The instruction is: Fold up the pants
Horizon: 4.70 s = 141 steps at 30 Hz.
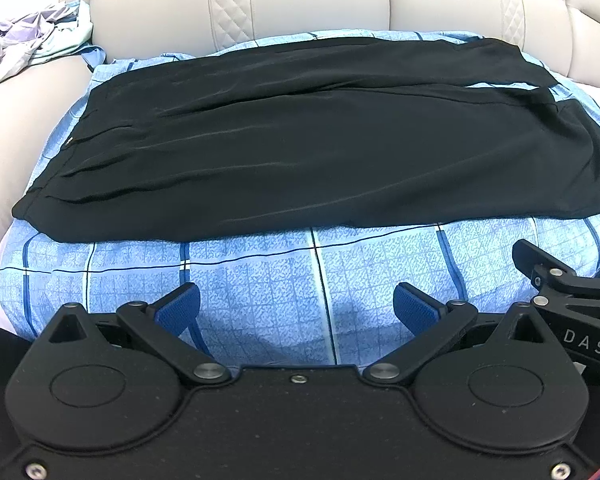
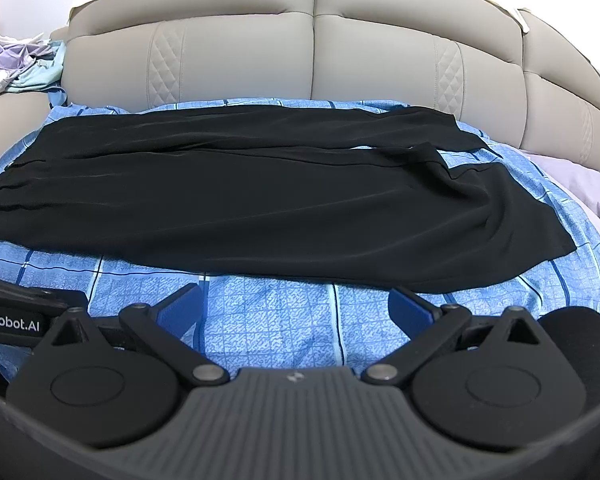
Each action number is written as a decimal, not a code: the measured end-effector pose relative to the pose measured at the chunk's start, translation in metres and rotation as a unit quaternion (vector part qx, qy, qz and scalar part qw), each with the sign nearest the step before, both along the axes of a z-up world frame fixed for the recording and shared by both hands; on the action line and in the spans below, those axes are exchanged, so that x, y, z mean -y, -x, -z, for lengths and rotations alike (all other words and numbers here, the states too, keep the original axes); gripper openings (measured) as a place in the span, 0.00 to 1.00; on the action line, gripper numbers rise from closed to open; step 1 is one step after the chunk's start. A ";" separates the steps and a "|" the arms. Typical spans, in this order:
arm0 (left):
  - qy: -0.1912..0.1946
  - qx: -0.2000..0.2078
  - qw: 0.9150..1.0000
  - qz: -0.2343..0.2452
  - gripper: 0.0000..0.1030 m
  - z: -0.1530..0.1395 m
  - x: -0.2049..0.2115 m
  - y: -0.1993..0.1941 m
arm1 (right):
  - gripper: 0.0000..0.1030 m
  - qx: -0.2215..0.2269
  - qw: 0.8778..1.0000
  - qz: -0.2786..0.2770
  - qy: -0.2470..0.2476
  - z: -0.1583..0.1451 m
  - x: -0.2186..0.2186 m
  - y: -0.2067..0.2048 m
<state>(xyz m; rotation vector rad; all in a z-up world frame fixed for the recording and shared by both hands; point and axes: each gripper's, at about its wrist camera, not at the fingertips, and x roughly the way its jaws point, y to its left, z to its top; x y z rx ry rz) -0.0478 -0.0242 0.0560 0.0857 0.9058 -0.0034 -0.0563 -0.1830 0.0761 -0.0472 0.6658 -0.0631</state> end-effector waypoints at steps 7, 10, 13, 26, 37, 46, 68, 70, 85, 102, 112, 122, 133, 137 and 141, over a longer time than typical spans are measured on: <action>-0.001 -0.002 1.000 0.000 1.00 0.000 0.000 -0.001 | 1.00 0.001 1.000 0.000 0.001 -0.001 0.001 0.000; -0.002 -0.001 1.000 0.001 1.00 0.000 0.000 -0.001 | 1.00 0.001 1.000 0.000 0.000 -0.001 0.001 0.000; -0.002 -0.001 1.000 0.000 1.00 0.000 0.000 -0.001 | 1.00 0.001 1.000 0.000 0.000 -0.001 0.000 0.000; -0.001 -0.002 1.000 0.000 1.00 0.001 0.000 -0.001 | 1.00 0.001 1.000 -0.004 0.003 -0.001 0.000 -0.001; -0.001 -0.002 1.000 0.000 1.00 0.001 0.000 -0.001 | 1.00 0.001 1.000 -0.004 0.004 -0.001 -0.001 -0.001; -0.001 -0.002 1.000 -0.002 1.00 0.001 -0.001 -0.001 | 1.00 -0.001 1.000 -0.007 0.005 0.000 -0.001 -0.002; -0.005 -0.002 1.000 -0.006 1.00 -0.001 -0.004 -0.014 | 1.00 -0.005 1.000 -0.006 0.000 0.000 0.002 -0.010; -0.005 -0.002 1.000 -0.006 1.00 -0.001 -0.004 -0.017 | 1.00 -0.005 1.000 -0.005 -0.008 0.000 0.004 -0.013; -0.008 0.001 1.000 0.002 1.00 0.003 0.006 -0.048 | 1.00 0.003 0.999 0.007 -0.038 0.005 0.024 -0.029; -0.011 0.033 0.998 -0.042 1.00 0.016 -0.016 -0.122 | 0.54 0.068 0.963 0.262 -0.019 0.001 0.188 -0.071; -0.053 0.031 0.996 -0.064 1.00 0.036 -0.023 -0.158 | 0.69 0.015 0.921 0.389 0.001 0.037 0.319 -0.105; -0.034 0.035 0.995 -0.084 1.00 0.038 -0.026 -0.160 | 0.06 0.040 0.927 0.372 -0.036 0.038 0.311 -0.094; -0.029 0.031 0.996 -0.083 1.00 0.038 -0.027 -0.156 | 0.45 0.047 0.855 0.509 0.086 0.022 0.308 -0.083; -0.045 0.036 0.995 -0.077 1.00 0.036 -0.024 -0.159 | 0.73 0.073 0.926 0.370 0.009 -0.001 0.312 -0.113; -0.074 0.047 0.994 -0.069 1.00 0.032 -0.019 -0.168 | 0.80 0.023 0.962 0.269 -0.031 0.011 0.325 -0.177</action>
